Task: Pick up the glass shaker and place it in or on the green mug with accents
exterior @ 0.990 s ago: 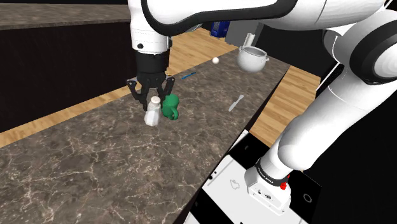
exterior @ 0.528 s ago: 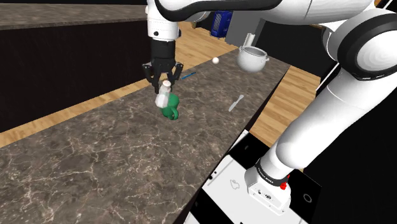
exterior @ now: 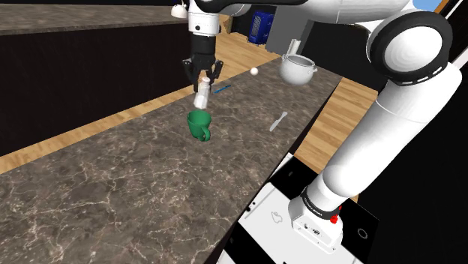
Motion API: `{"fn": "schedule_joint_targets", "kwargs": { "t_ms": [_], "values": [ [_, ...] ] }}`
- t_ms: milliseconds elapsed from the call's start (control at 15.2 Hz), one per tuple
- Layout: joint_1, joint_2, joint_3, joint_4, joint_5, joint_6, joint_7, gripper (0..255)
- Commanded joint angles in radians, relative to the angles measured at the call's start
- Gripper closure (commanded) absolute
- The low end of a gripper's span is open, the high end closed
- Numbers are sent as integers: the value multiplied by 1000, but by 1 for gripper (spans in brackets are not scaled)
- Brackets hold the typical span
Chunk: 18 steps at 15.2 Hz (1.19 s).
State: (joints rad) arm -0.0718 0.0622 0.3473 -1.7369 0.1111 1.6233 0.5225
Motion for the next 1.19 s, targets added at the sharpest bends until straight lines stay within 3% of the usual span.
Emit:
{"fn": "schedule_joint_targets", "kwargs": {
  "t_ms": [0, 1122],
  "values": [
    [-11, 11, -10, 7, -7, 0, -22, 255],
    [-8, 40, -10, -159, -13, 194, -35, 255]
  ]
}}
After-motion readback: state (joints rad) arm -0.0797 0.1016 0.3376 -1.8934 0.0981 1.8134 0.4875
